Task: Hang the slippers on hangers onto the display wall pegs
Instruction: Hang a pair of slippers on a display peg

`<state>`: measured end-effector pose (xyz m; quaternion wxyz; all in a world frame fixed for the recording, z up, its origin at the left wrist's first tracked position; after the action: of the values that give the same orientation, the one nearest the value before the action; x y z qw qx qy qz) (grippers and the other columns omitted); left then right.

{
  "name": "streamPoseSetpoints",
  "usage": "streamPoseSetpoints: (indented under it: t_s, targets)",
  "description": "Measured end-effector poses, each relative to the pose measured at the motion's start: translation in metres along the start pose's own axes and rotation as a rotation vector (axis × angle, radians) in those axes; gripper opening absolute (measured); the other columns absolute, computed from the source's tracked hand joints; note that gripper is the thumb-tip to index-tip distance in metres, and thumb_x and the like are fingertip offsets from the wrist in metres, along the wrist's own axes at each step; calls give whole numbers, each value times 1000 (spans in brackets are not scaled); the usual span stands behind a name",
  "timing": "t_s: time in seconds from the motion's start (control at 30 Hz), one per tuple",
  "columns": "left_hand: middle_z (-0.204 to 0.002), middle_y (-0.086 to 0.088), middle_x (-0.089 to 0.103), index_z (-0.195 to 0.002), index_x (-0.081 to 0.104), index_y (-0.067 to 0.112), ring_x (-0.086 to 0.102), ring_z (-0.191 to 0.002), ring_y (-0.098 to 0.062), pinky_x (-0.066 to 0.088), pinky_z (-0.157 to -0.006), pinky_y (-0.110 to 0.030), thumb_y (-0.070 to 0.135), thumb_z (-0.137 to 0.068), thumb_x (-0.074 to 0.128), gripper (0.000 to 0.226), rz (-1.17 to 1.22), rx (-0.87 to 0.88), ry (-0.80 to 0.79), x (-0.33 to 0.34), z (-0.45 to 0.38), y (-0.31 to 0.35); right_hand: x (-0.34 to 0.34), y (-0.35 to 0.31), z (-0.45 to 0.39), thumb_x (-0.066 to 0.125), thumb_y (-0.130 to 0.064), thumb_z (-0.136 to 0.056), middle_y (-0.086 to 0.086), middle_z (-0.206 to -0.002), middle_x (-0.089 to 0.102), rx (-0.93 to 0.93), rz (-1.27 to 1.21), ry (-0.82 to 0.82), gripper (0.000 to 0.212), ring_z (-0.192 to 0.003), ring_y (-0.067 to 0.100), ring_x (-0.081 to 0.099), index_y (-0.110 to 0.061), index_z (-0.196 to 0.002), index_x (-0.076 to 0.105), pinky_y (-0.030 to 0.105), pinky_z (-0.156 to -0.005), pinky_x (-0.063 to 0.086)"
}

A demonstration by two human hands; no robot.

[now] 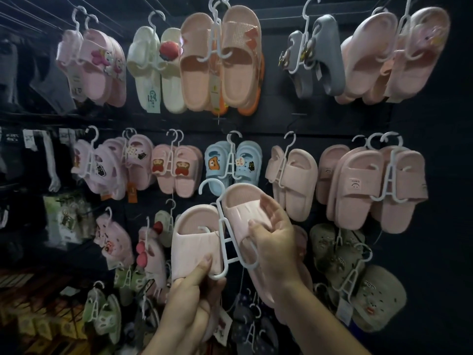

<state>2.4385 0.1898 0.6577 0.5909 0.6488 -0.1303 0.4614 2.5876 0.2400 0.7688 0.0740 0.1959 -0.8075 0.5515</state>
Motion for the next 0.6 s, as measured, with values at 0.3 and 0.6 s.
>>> streamPoseSetpoints:
  t_s: [0.3,0.6]
  targets:
    - [-89,-18,72,-98,69,-5,66,-77,-24,61,-54,-29,11,-72,72,31,21,-12,12,-2,-15,0,-15,18,12,50,8,-97,-14,-106,73,37,-12,14,51,-76,3,68,-34,-122,64,19,-68,56]
    - [-114,-12,75,-120,68,9,68,-103,-26,55,-75,-34,16,-75,71,45,-96,14,-106,10,-17,-10,-50,12,23,60,-38,-96,-19,-151,44,-56,839,-51,67,-136,9,47,-53,-151,25,33,-109,41]
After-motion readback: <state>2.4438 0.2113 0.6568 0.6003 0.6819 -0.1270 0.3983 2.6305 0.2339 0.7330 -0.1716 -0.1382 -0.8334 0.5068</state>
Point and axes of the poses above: each hand's wrist, its own z-axis away from the middle knuckle, its own x-axis out of the palm, y = z × x, the point moved 9 cm from there along -z, towards the middle knuckle
